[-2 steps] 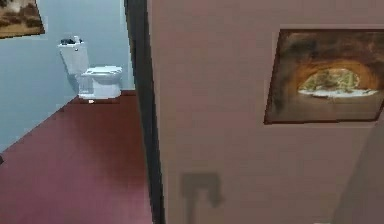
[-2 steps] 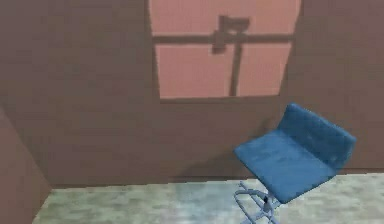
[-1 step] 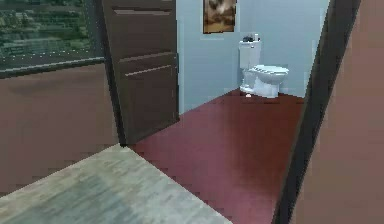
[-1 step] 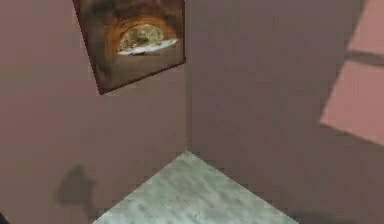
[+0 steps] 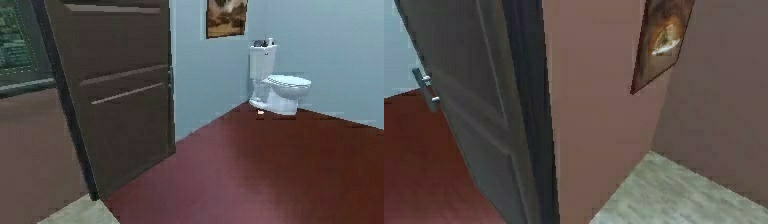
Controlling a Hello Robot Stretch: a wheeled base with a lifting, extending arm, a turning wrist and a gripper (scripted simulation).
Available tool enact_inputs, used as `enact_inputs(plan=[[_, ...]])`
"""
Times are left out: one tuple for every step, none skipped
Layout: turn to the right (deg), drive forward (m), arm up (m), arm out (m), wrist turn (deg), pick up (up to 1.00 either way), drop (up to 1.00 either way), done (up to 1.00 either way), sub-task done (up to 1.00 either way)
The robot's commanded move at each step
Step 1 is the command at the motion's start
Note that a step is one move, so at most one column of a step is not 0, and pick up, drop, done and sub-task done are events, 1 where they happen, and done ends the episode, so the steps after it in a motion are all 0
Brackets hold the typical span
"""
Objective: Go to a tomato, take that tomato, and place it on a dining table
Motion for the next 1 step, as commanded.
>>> enact_inputs(plan=[[30.0,0.00,0.00,0.00,0.0,0.00,0.00,0.00,0.00]])
